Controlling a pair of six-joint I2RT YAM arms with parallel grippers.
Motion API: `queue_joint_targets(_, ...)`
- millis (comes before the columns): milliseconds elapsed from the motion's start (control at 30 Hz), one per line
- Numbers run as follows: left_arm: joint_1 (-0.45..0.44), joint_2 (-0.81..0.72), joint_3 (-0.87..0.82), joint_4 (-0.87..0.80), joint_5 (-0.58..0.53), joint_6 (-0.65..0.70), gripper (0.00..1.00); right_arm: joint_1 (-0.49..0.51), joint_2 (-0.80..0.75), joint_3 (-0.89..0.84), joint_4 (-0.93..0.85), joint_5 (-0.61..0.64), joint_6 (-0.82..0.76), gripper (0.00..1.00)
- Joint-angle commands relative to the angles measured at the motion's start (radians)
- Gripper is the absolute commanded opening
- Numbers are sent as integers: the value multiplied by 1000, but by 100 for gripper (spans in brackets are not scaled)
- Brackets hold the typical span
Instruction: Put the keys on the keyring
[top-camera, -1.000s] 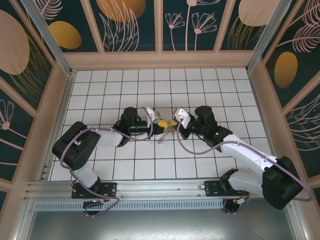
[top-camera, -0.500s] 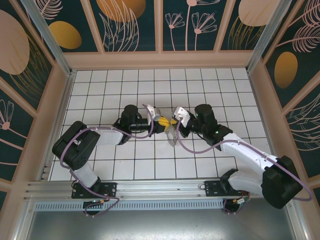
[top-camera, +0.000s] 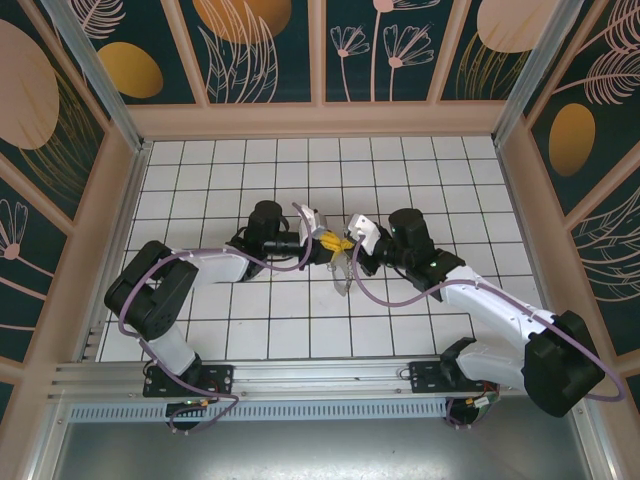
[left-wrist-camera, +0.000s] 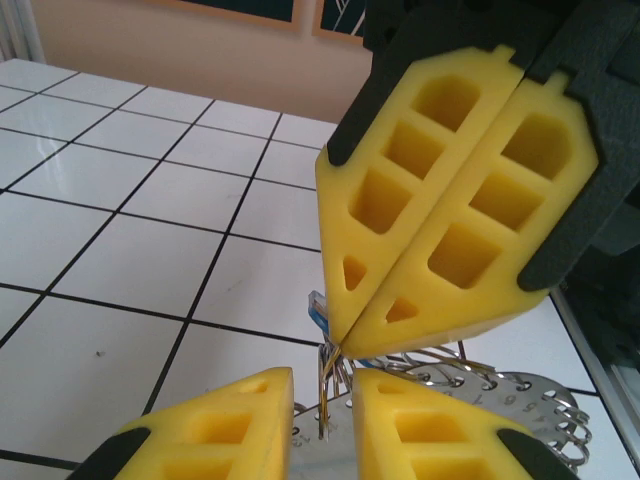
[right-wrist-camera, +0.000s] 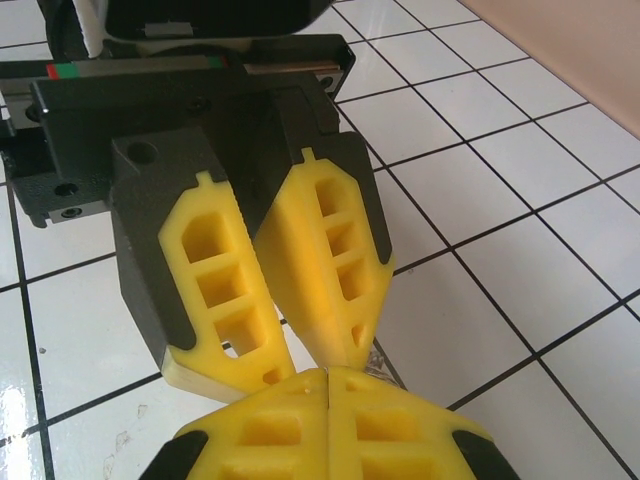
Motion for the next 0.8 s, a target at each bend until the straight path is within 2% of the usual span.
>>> queue_joint_targets(0,4,8,29,-74,19,57,23,9,-2,35,28,-12,-20,0)
queue_joint_targets(200,5,42,53,-111,18,81,17,10,-8,35,27,-18,-17,0)
queue_joint_targets(367,4,40,57,-102,5,81,6,11,-10,36,16,-12,-18,0)
queue_joint_targets(467,4,39,52,-80,8,67,6,11,-14,32,8,-6,-19,0)
queue_joint_targets(567,3,28,36,-46,18,56,18,10,-19,29,6,-2,-16,0)
queue_joint_targets(767,4,20,21,-17,32,57,19,11,-19,27,14,4,-14,0)
